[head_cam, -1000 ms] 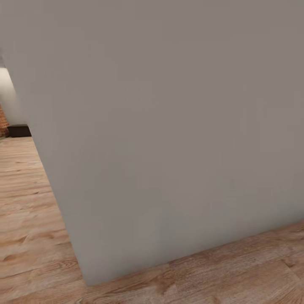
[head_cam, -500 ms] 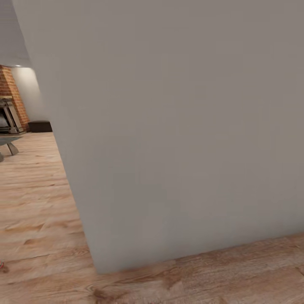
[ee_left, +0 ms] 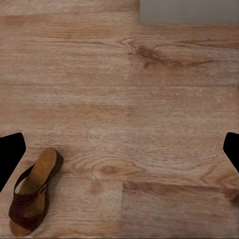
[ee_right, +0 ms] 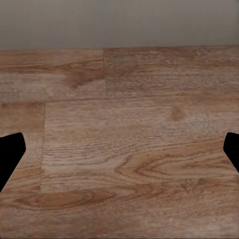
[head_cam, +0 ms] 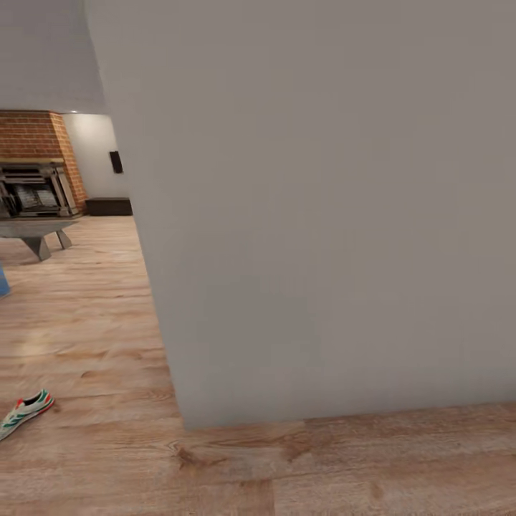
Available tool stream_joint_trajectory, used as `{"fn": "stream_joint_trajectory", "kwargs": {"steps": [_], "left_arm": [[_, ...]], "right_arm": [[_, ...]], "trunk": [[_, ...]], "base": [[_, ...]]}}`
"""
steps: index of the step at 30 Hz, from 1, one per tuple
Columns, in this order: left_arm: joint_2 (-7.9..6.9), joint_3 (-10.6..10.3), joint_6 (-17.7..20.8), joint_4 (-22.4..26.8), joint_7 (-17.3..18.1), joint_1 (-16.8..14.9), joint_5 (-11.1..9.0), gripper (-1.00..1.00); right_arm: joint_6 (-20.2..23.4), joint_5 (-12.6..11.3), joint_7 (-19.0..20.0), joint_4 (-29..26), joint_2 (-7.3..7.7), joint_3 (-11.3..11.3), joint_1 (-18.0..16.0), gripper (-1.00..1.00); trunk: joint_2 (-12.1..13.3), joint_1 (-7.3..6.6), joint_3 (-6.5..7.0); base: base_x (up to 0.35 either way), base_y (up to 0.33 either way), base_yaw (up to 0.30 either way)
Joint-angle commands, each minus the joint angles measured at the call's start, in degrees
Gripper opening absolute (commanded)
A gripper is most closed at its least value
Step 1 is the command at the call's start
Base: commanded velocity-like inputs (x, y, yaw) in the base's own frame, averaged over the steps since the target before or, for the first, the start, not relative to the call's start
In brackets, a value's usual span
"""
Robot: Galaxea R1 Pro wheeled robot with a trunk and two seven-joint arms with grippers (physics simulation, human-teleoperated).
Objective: Pick up the two gym shoes and the two sandals from the corridor floor and place them onto the hallstand (shoe rack) in the corridor, making sure they are on the rack and not on the floor. Arrange them so the two gym shoes are next to each other and the two sandals are next to each other.
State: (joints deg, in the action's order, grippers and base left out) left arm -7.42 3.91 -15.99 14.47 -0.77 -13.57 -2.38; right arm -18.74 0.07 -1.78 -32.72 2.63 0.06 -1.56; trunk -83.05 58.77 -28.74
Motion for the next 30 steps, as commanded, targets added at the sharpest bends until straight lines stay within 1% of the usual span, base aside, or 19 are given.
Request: {"fn": "stream_joint_trajectory", "kwargs": {"steps": [1, 4, 8, 30], "left_arm": [[0.02, 0.0, -0.2, -0.1, 0.0, 0.0, -0.2, 1.0], [0.03, 0.0, -0.2, -0.1, 0.0, 0.0, -0.3, 1.0], [0.04, 0.0, -0.2, -0.1, 0.0, 0.0, -0.3, 1.0], [0.22, 0.1, -0.2, -0.2, 0.0, 0.0, -0.3, 1.0]], "right_arm": [[-0.2, 0.0, -0.2, 0.0, 0.01, 0.0, 0.0, 1.0], [-0.2, 0.0, -0.2, 0.0, 0.01, 0.0, 0.0, 1.0], [-0.2, 0.0, -0.2, 0.0, 0.01, 0.0, 0.0, 1.0], [-0.2, 0.2, -0.1, 0.1, 0.01, 0.2, 0.0, 1.0]], "trunk": [[0.0, -0.04, -0.12], [0.0, -0.04, -0.31], [0.0, -0.04, -0.56], [0.0, -0.04, -1.96]], "base": [[-0.313, -0.02, 0.194], [-0.271, -0.011, 0.194], [-0.116, -0.004, 0.194], [-0.007, 0.0, 0.194]]}}
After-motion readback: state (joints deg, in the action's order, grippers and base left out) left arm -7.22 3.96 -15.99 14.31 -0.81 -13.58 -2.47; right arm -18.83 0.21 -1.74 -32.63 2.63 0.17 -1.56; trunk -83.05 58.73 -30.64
